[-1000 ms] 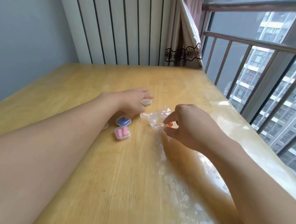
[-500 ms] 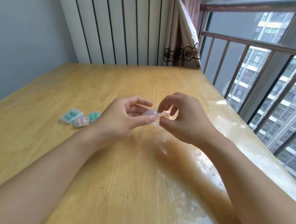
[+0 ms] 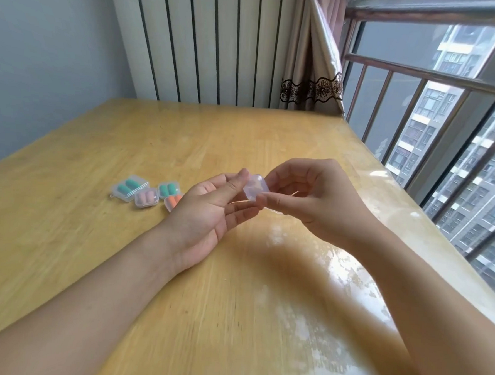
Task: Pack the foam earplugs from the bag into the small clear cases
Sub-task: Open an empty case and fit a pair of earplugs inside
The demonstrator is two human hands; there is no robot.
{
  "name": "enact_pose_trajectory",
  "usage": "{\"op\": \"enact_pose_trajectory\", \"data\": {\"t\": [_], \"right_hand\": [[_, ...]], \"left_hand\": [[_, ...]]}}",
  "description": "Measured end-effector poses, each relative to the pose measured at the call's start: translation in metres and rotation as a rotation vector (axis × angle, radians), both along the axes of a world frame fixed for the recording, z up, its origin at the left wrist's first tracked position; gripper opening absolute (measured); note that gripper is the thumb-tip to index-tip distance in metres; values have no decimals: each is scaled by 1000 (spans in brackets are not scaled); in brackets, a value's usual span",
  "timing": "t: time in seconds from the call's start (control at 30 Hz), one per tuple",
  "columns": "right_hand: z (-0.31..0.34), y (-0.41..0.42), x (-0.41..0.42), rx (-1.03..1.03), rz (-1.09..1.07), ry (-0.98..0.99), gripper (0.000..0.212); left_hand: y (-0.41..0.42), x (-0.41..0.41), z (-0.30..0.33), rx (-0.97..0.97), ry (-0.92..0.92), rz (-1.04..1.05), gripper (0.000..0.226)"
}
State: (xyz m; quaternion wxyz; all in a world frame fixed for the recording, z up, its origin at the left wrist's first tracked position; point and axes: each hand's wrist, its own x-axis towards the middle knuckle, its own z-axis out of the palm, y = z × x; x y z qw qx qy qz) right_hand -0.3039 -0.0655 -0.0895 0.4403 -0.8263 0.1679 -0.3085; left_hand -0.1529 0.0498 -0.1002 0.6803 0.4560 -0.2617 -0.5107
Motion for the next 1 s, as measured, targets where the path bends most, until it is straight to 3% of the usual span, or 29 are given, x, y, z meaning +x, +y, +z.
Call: {"op": "enact_pose_trajectory", "data": {"t": [0.1, 0.2, 0.37, 0.6, 0.8, 0.93, 1.0], "right_hand": [[0, 4, 1, 7, 67, -2, 41], [1, 5, 2, 35, 57, 27, 36], [4, 0, -2, 330, 86, 64, 28], [6, 3, -2, 416, 119, 144, 29], [4, 12, 2, 375, 102, 206, 17], [2, 18, 6, 288, 79, 223, 36], [1, 15, 6, 300, 74, 207, 24]], "left_hand": [[0, -2, -1, 27, -4, 1, 17], [0, -4, -3, 37, -68, -27, 19], [5, 2, 6, 27, -455, 11, 32], [9, 2, 3, 21, -744, 38, 17], [11, 0, 6, 132, -767, -29, 17], [10, -2, 2, 186, -802, -15, 15], [9, 0, 2, 200, -760, 9, 20]]}}
